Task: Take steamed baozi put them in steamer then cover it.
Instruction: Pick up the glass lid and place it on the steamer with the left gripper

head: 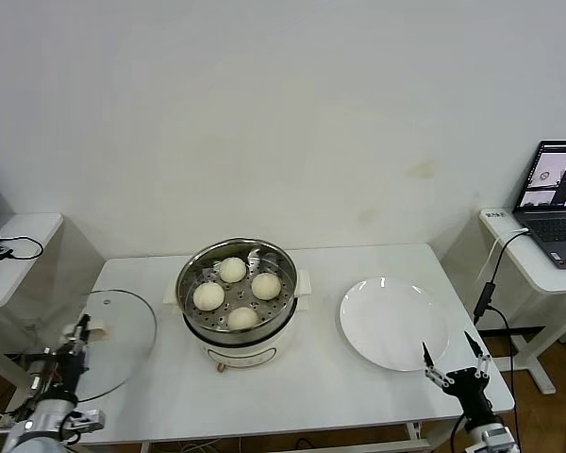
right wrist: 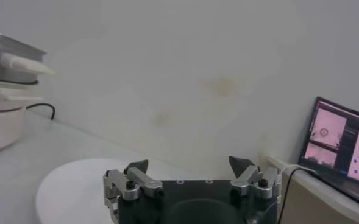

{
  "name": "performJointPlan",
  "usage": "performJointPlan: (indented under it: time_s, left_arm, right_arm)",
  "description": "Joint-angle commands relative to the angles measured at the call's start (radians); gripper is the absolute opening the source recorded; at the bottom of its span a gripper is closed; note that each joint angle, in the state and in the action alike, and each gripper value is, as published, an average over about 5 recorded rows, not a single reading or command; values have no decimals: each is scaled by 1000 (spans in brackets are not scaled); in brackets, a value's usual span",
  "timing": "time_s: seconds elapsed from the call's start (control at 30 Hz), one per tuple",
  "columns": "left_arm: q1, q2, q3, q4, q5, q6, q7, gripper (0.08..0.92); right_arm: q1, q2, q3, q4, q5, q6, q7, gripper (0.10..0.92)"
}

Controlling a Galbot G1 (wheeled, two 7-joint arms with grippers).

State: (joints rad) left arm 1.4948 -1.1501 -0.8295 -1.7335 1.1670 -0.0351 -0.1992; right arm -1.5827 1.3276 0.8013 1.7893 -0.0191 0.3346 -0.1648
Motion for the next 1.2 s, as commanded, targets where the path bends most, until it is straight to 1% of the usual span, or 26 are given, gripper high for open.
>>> performJointPlan:
  time_s: [0.03,0.1,0.2,0.37,0.5,0.63,0.7,0.8,0.97,1.2]
  left_arm:
    - [107,32,-150,-315,-119,135,161,126]
    - [103,52,-122,-353,-155,157,185,126]
    - [85,91,-44,-402,-209,198,213,126]
    - [25,169,91,-454,-273,268,232,126]
    - [-58,217,213,-443,-288,314,233,126]
    - [-167,220,319,-389,-246,347,250,126]
    - [-222,208,370,-368,-219,371,269,126]
    - [-292,171,446,-357,-157,408,317,126]
    - [-383,64,546,-323,17,430,401,126]
    - [-472,-97,650,-244,218,433,473,126]
  right_arm:
    - [-4,0,-4,11,-6,-2,-1,823]
    - [-4,2,-7,10,-9,-2,-1,823]
    - [-1,8,-13,5,-17,-1,-1,823]
    - [1,24,-20,8,-46,-2,3,823]
    - [-8,45,-19,22,-94,-6,15,823]
    - [-17,77,-17,37,-157,-15,35,823]
    - [-19,95,-15,44,-179,-22,44,823]
    - [-18,126,-5,49,-208,-34,61,823]
    - [-28,154,-16,45,-243,-46,93,823]
    - [-19,169,-38,20,-275,-37,107,823]
